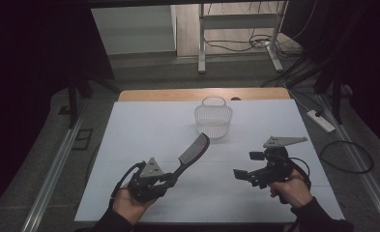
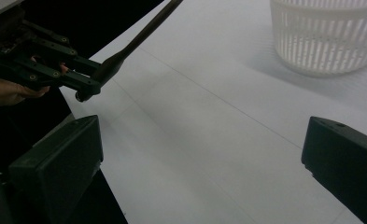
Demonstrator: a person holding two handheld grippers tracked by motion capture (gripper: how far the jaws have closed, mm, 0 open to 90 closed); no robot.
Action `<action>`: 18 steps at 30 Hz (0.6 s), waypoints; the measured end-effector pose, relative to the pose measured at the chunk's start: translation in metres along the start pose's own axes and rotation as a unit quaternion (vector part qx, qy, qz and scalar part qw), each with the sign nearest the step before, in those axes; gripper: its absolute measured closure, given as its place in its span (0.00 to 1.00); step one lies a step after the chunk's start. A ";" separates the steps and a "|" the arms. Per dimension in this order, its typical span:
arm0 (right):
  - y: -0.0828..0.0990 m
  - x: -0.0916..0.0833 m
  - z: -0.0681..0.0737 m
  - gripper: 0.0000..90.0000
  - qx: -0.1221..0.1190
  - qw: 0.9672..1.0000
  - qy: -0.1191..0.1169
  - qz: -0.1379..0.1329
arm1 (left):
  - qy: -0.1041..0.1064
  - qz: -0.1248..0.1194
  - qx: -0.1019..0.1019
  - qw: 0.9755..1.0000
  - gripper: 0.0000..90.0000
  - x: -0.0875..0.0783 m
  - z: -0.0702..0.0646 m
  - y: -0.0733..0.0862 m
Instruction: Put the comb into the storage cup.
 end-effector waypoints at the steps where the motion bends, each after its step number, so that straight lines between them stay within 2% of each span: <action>1: -0.002 0.001 0.000 0.00 0.000 1.000 -0.001 0.001 | 0.000 0.000 0.001 1.000 0.81 0.000 0.000 0.000; 8: -0.014 0.009 0.004 0.00 -0.002 1.000 -0.016 -0.005 | -0.004 -0.002 0.005 1.000 0.81 0.002 -0.001 -0.002; 9: -0.017 0.013 0.006 0.00 0.003 1.000 -0.027 -0.007 | -0.005 -0.002 0.006 1.000 0.81 0.003 -0.002 -0.003; 10: -0.017 0.013 0.006 0.00 0.003 1.000 -0.027 -0.007 | -0.005 -0.002 0.006 1.000 0.81 0.003 -0.002 -0.003; 14: -0.024 0.021 0.007 0.00 0.006 0.999 -0.032 0.004 | -0.003 -0.002 0.009 1.000 0.81 0.004 -0.003 -0.004; 18: -0.031 0.029 0.009 0.00 0.007 0.999 -0.026 0.018 | -0.002 0.000 0.014 1.000 0.81 0.007 -0.005 -0.005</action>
Point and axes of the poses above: each handheld gripper's, and its own axes: x roughly forward along the jaws, y roughly out of its underside, z roughly to its left, the point moved 5 cm from there along x, roughly forward along the jaws, and after that the axes turned 4 degrees about z, right-handed, at the moved point
